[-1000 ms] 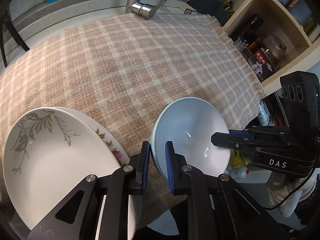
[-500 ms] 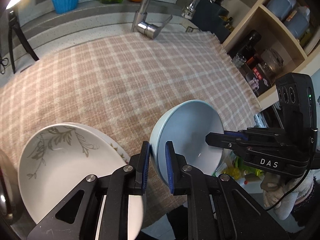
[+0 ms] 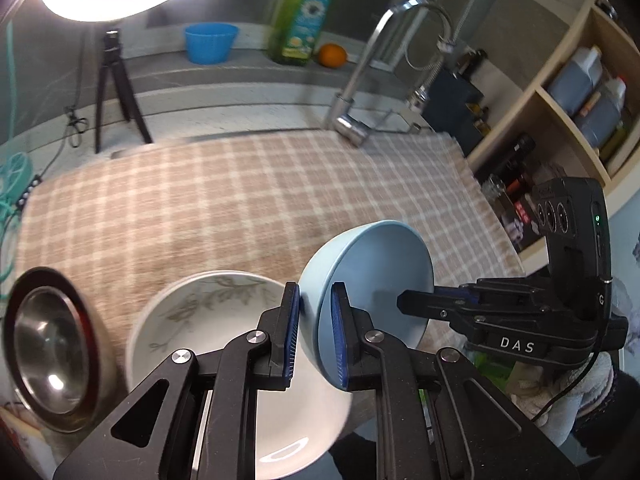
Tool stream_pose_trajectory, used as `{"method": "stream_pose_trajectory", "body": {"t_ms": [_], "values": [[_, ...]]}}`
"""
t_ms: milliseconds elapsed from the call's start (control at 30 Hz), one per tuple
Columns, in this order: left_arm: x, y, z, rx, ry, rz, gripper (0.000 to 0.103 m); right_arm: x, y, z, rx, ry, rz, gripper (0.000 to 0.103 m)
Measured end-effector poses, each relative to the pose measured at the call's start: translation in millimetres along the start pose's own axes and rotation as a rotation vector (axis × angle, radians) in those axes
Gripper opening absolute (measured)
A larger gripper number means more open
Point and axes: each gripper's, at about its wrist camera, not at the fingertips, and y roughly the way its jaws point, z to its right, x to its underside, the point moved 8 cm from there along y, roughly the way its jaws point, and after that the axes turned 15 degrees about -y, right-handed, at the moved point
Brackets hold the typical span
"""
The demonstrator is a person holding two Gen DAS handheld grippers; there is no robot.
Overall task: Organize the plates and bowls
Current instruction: 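Lift and carry the light blue bowl with both grippers to the nested steel bowls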
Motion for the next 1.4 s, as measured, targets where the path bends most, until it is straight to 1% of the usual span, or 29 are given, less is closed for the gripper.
{"method": "stream_pose_trajectory", "body": {"t_ms": [433, 567, 633, 800, 933, 1100, 1400], "values": [[-19.4, -65.6, -87.2, -0.073, -0.168, 0.142, 0.014, -53.8, 28.7, -92.2, -0.101, -0.181, 0.004, 0.014], [-22.3, -81.4, -115.1, -0.101, -0.221, 0.173, 0.014, -70.5, 41.1, -121.7, -0.132, -0.231, 0.006, 0.014], [-23.3, -86.7, -132.0, -0.113, -0.254, 0.177, 0.014, -79.0, 48.7, -134.0, -0.148, -0.249, 0.006, 0.014], [-20.2, -95.5, -170.9, -0.143, -0.335, 0.171, 0.014, -95.3, 67.7, -162.3, -0.244, -0.23, -0.018, 0.014], [-17.3, -96.9, -194.5, -0.168, -0.376, 0.161, 0.014, -102.0, 84.0, -177.1, -0.284, -0.218, -0.041, 0.014], [-13.5, -96.6, -210.6, -0.189, -0.403, 0.151, 0.014, -102.8, 106.2, -185.4, -0.324, -0.174, -0.091, 0.014], [-10.8, -87.7, -225.0, -0.21, -0.41, 0.103, 0.014, -93.9, 138.3, -182.2, -0.37, -0.083, -0.181, 0.014]]}}
